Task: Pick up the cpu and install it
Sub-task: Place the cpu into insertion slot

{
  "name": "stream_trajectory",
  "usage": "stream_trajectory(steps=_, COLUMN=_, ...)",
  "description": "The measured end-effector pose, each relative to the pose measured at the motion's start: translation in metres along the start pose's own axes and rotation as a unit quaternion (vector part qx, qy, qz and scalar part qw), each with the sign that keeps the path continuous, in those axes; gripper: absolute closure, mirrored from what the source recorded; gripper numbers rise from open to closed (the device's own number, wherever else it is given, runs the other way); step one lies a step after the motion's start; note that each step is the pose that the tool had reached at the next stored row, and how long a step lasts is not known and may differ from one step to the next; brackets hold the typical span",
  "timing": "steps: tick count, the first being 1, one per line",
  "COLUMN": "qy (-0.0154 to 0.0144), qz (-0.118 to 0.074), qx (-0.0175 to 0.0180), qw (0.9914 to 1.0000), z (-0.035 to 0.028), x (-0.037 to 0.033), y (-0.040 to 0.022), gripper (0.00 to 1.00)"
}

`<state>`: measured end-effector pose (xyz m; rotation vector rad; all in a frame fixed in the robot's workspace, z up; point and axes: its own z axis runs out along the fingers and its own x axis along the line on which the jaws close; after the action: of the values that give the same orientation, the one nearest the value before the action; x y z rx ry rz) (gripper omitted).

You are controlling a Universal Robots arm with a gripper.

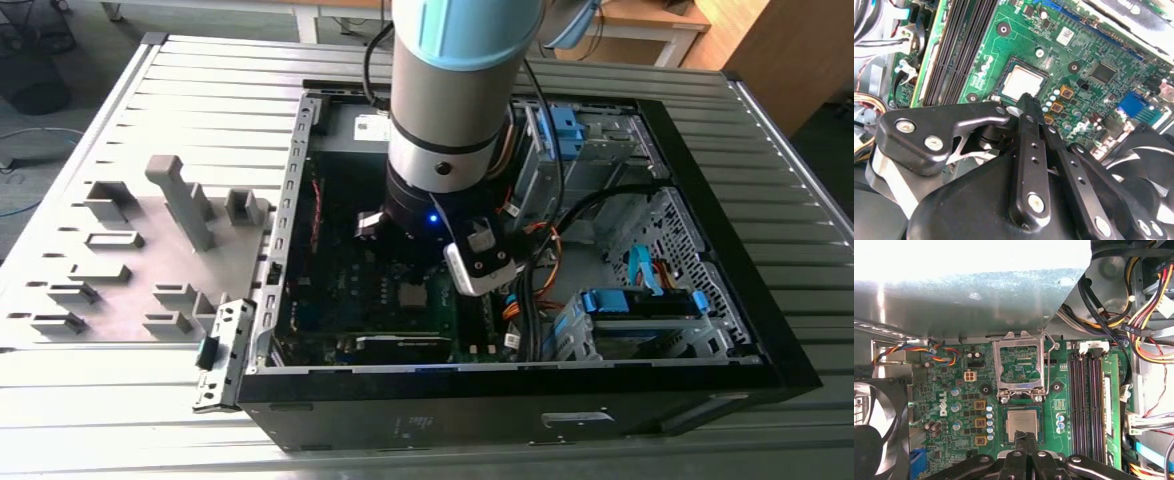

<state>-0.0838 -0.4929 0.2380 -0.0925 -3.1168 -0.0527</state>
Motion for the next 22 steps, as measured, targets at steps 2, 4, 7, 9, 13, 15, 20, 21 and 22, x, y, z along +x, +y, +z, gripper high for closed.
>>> stream_trajectory(steps=2, qy=0.0000, qz=0.000, qx=-0.0007, qw=1.00000, z=-0.0007, x=0.0000, y=0.0001, gripper=0.89)
stream_trajectory(steps=4, qy=-0.0001, qz=0.000, qx=-0.0011, qw=1.00000, z=-0.0008, x=0.0000, y=0.0001, gripper=0.89)
stream_trajectory(steps=7, qy=-0.0001, qz=0.000, qx=-0.0010, qw=1.00000, z=-0.0009, x=0.0000, y=0.0001, gripper=0.89)
stream_trajectory(steps=9, qy=-0.0002, qz=0.000, qx=-0.0010, qw=1.00000, z=-0.0009, x=-0.0001, y=0.0001, gripper=0.89)
stream_trajectory(steps=13, qy=-0.0003, qz=0.000, qx=-0.0010, qw=1.00000, z=-0.0009, x=-0.0001, y=0.0001, gripper=0.89)
stream_trajectory(steps=15, qy=-0.0002, qz=0.000, qx=-0.0010, qw=1.00000, z=-0.0009, x=-0.0001, y=0.0001, gripper=0.89)
stream_trajectory(steps=20, qy=-0.0003, qz=0.000, qx=-0.0012, qw=1.00000, z=-0.0051, x=0.0001, y=0.0002, gripper=0.89)
stream_trajectory(steps=21, qy=-0.0002, qz=0.000, qx=-0.0014, qw=1.00000, z=-0.0065, x=0.0001, y=0.0003, gripper=0.89)
stream_trajectory(steps=22, qy=-0.0003, qz=0.000, qx=-0.0015, qw=1.00000, z=-0.0072, x=0.0001, y=0.0003, gripper=0.89)
